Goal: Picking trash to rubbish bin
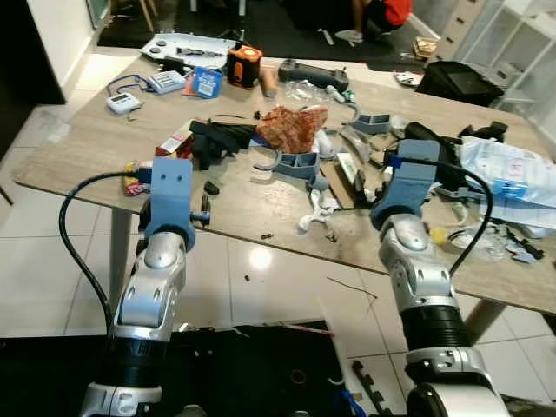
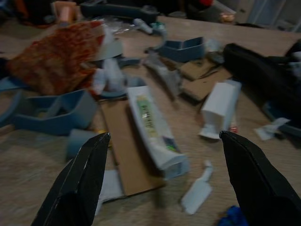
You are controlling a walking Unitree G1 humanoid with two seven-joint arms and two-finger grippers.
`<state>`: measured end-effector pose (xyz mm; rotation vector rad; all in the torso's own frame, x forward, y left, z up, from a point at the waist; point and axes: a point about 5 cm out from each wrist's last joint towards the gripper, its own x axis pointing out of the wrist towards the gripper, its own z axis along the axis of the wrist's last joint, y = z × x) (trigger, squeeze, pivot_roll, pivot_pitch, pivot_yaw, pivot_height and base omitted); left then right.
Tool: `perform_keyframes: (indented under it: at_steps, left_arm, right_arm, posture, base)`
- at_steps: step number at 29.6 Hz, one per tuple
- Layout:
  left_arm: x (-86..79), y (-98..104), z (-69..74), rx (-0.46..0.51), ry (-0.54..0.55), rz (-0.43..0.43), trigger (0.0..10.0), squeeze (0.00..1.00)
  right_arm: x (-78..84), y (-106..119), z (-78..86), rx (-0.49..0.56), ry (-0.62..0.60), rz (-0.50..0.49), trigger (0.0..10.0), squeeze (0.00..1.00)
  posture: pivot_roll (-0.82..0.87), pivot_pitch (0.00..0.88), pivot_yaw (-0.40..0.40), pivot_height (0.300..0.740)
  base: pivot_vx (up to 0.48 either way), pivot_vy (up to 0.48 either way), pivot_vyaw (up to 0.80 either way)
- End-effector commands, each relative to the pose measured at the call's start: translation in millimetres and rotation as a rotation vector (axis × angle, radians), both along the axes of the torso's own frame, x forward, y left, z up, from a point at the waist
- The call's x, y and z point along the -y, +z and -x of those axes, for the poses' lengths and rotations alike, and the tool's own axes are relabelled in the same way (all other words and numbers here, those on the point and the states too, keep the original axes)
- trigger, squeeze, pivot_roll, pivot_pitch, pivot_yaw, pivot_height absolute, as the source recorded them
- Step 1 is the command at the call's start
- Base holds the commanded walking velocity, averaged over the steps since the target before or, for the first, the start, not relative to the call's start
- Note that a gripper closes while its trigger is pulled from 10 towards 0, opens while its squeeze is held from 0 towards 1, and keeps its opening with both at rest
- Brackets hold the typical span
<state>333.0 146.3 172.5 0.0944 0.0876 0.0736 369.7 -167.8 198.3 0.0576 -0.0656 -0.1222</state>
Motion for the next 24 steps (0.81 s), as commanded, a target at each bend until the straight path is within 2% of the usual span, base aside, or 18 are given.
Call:
perform_keyframes:
  at_steps: [1,7,10,13,14,19,22,24]
  left_arm:
    - [4.4,-1.9,2.5,-0.005,-0.003,0.005,10.0,0.0]
    - [7.6,-1.0,3.7,0.008,-0.035,-0.044,10.0,0.0]
    - [2.4,3.7,1.1,0.028,-0.034,-0.084,10.0,0.0]
    - [0.5,5.3,0.0,0.032,-0.032,-0.089,10.0,0.0]
    - [-0.6,6.6,-1.9,0.032,-0.039,-0.094,10.0,0.0]
    - [6.6,6.8,-6.0,0.028,-0.079,-0.089,10.0,0.0]
    - [15.9,3.4,-8.4,0.033,-0.119,-0.103,10.0,0.0]
    - [17.5,3.7,-9.9,0.037,-0.131,-0.113,10.0,0.0]
  right_arm:
    - [-2.0,-3.8,1.6,-0.012,0.017,0.002,10.0,0.0]
    - [-4.3,0.0,6.9,0.048,0.043,-0.012,10.0,0.0]
    - [-2.0,5.5,7.4,0.104,0.019,0.025,10.0,0.0]
    - [-0.7,5.5,7.5,0.111,0.011,0.032,10.0,0.0]
    - [4.2,3.0,8.7,0.108,-0.006,-0.009,10.0,0.0]
    - [21.5,-2.3,14.9,0.1,-0.052,-0.113,10.0,0.0]
    - [29.8,-6.4,22.1,0.098,-0.068,-0.109,10.0,0.0]
    - [29.9,-7.0,24.0,0.097,-0.066,-0.106,10.0,0.0]
  posture:
    - [0.02,0.171,-0.131,0.74]
    - [0.03,0.175,-0.105,0.74]
    - [0.04,0.187,-0.087,0.74]
    - [0.04,0.188,-0.079,0.74]
    - [0.03,0.183,-0.048,0.74]
    - [-0.01,0.189,-0.028,0.74]
    - [-0.03,0.202,-0.032,0.74]
    - [-0.03,0.202,-0.032,0.74]
  base:
    - [0.0,0.0,0.0]
    - [0.0,0.0,0.0]
    - [0.0,0.0,0.0]
    - [0.0,0.0,0.0]
    - [0.0,0.0,0.0]
    - [0.0,0.0,0.0]
    - [0.0,0.0,0.0]
    - [0.0,0.0,0.0]
